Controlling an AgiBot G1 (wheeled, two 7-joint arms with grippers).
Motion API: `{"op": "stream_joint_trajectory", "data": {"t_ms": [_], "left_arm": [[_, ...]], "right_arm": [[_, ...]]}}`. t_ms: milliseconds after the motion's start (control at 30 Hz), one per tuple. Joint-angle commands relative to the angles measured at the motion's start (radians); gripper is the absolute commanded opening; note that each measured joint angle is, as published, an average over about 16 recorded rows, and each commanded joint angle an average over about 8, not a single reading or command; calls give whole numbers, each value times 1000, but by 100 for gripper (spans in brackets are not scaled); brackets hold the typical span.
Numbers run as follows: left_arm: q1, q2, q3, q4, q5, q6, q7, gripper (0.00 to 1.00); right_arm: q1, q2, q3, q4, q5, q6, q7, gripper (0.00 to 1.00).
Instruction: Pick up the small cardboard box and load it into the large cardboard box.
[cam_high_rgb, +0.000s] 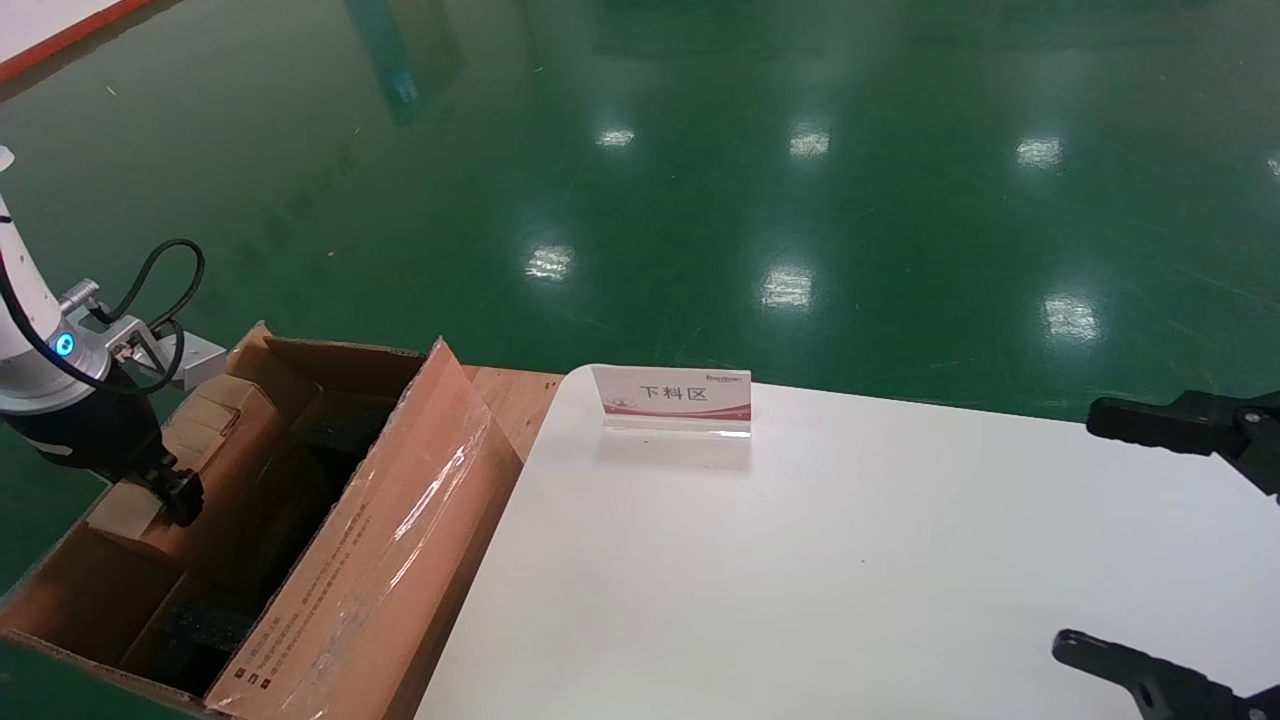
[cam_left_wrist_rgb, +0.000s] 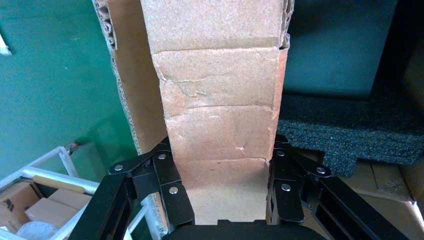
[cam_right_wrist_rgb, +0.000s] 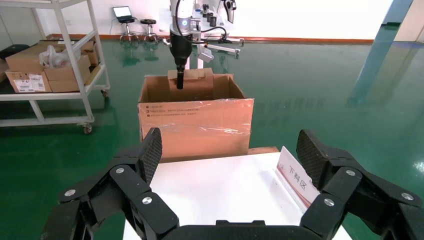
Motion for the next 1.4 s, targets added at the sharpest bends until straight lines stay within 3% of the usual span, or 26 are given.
{"op": "stream_joint_trajectory", "data": {"t_ms": [33,100,1100,1400], "left_arm": [[0,0,0,0,0,0,0,96],[0,0,0,0,1,0,0,100],[-4,-1,-2,-4,1,-4,3,100],[-127,-46,-41,-114,-10,-48,80,100]], "right_arm": [[0,0,0,0,0,0,0,100],[0,0,0,0,0,0,0,100],[0,0,0,0,0,0,0,100],[0,0,0,-1,0,0,0,100]]}}
